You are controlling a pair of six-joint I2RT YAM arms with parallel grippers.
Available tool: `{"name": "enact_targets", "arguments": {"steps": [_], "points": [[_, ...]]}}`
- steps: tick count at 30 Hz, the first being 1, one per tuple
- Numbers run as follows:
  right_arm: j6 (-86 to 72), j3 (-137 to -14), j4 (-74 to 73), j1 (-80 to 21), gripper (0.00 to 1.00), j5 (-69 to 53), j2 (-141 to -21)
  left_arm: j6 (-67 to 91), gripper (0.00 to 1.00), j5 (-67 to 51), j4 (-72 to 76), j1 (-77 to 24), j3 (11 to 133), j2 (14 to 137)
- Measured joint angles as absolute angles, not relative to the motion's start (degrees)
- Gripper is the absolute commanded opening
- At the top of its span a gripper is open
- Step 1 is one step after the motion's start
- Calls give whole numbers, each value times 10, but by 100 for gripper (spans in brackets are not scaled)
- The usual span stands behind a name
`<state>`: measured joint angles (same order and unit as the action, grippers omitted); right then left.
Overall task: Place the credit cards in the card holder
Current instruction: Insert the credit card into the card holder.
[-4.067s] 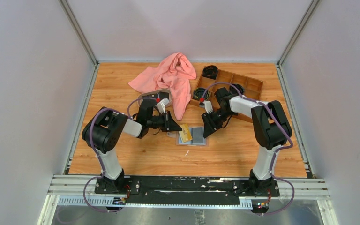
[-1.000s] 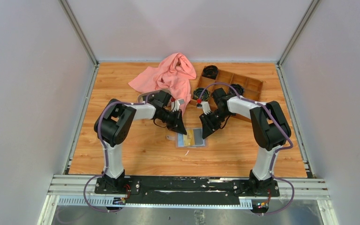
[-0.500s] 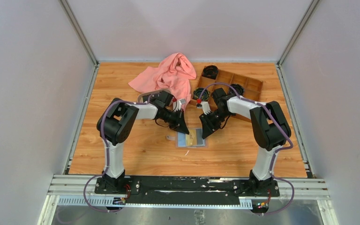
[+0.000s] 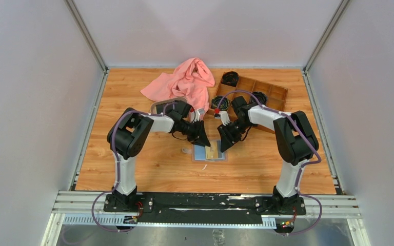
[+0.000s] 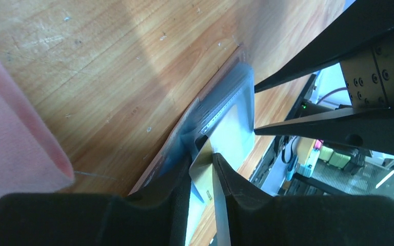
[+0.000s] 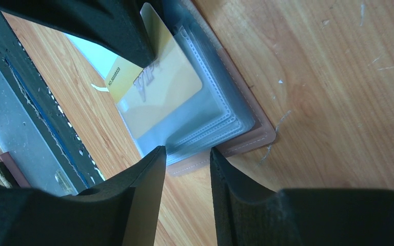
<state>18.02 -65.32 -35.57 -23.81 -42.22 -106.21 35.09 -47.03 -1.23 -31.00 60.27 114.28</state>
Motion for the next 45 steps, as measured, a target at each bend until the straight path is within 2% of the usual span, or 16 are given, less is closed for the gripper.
{"name": "enact_targets", "arguments": {"steps": [11, 29, 34, 38, 45], "points": [[180, -653, -352, -242, 42, -422, -1061, 345, 35, -429, -22, -313, 586, 1114], [180, -653, -352, -242, 42, -422, -1061, 339, 34, -391, -27, -312, 548, 1063], [180, -653, -352, -242, 42, -422, -1061, 341, 28, -378, -26, -309, 527, 1032], [180, -653, -352, -242, 42, -422, -1061, 345, 16, -368, -21, -308, 513, 1015], [180, -653, -352, -243, 42, -421, -1061, 347, 6, -358, -18, -310, 498, 1010]]}}
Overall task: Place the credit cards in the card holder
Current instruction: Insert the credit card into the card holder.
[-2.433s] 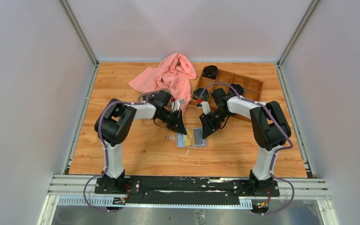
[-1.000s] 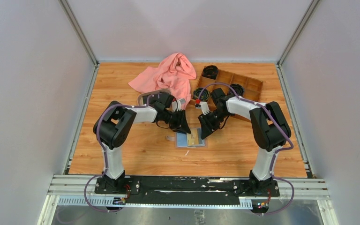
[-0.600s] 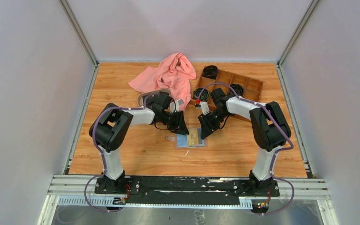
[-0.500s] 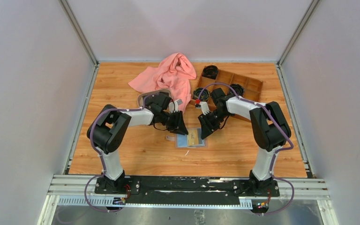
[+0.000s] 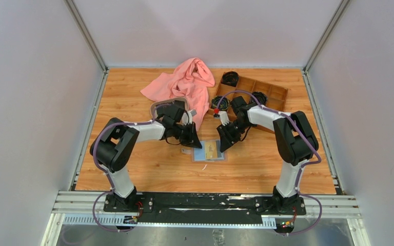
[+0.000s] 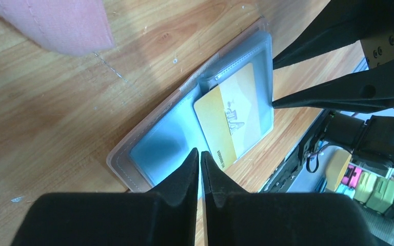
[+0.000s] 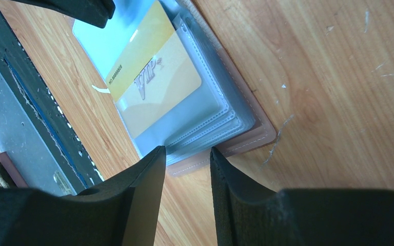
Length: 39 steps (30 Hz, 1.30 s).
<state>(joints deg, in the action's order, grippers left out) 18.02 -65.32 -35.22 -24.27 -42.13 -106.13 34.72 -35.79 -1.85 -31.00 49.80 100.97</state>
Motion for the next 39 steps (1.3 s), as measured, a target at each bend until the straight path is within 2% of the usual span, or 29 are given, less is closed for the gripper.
{"name": "enact_targets", "arguments": {"steps": [25, 33, 39], "points": [[180, -653, -352, -244, 42, -420, -1061, 360, 4, -337, -29, -361, 556, 1072], [189, -653, -355, -246, 46, -417, -1056, 362, 12, -325, -35, -361, 555, 1063], [213, -653, -355, -247, 47, -397, -1032, 351, 17, -297, -51, -357, 536, 979]]}}
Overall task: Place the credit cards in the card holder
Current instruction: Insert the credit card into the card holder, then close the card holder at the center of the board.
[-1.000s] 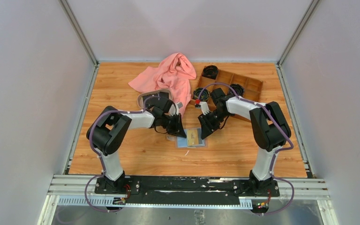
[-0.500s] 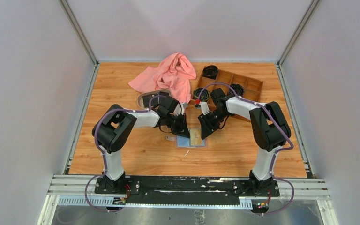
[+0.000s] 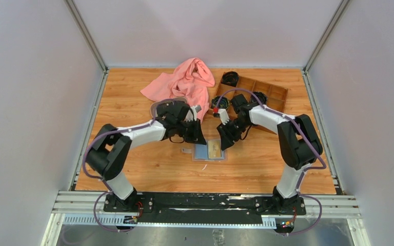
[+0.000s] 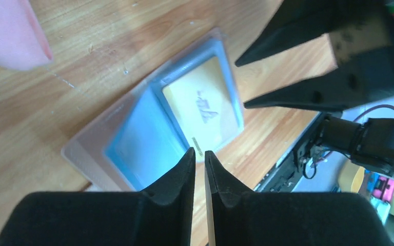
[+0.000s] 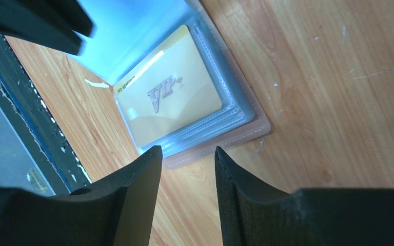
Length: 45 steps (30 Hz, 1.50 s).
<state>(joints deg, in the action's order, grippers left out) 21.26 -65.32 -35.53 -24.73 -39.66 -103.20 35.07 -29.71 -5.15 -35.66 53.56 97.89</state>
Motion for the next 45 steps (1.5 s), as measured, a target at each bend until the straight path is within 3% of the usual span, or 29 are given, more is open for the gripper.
{"name": "enact_targets", "arguments": {"steps": [7, 11, 15, 19, 21, 23, 24, 27, 34, 45], "points": [[256, -653, -364, -244, 47, -377, -978, 325, 21, -259, -66, -350, 495, 822], [291, -652, -377, -227, 47, -380, -916, 302, 29, -228, -70, -350, 454, 719], [323, -648, -380, -189, 47, -406, -836, 277, 46, -201, -70, -348, 410, 625], [354, -637, -382, -164, 49, -442, -755, 254, 71, -182, -63, -342, 366, 543], [366, -630, -383, -163, 59, -459, -721, 243, 87, -173, -57, -338, 345, 509], [376, -626, -387, -163, 77, -474, -693, 244, 99, -157, -51, -334, 320, 472], [381, -625, -387, -163, 83, -483, -681, 241, 100, -150, -52, -332, 312, 460], [392, -623, -387, -163, 86, -515, -667, 251, 100, -117, -50, -330, 283, 415], [402, -605, -390, -163, 83, -603, -732, 310, 99, -72, -26, -324, 196, 311], [403, -556, -385, -163, 77, -575, -784, 400, 90, -89, -1, -324, 128, 331]]}}
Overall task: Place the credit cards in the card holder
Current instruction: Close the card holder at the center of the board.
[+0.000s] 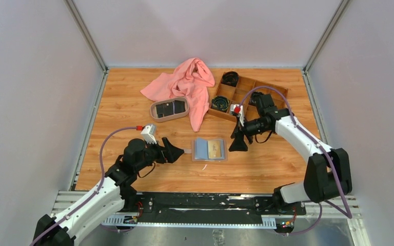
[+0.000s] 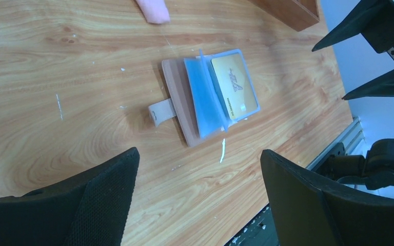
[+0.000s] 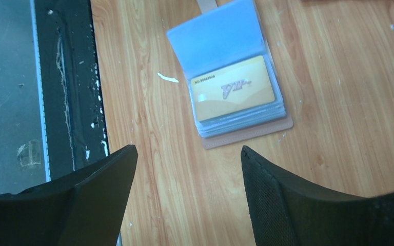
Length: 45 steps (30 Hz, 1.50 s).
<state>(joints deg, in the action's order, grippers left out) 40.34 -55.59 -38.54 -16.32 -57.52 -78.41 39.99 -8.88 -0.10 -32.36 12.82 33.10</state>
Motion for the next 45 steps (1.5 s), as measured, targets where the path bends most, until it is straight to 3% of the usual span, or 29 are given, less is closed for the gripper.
{"name": "enact_targets", "arguments": {"steps": [12, 22, 32, 37, 45], "points": [[403, -561, -386, -181, 73, -502, -850, 408, 84, -55, -22, -384, 189, 470], [402, -569, -386, -188, 73, -479, -860, 389, 69, 50, -68, -447, 271, 548], [401, -569, -386, -189, 73, -472, -862, 365, 70, 128, -107, -471, 361, 690], [401, -570, -386, -190, 73, -471, -863, 345, 57, 131, -110, -462, 359, 697], [401, -572, -386, -194, 73, -470, -869, 338, 45, 58, -63, -408, 335, 755]]}}
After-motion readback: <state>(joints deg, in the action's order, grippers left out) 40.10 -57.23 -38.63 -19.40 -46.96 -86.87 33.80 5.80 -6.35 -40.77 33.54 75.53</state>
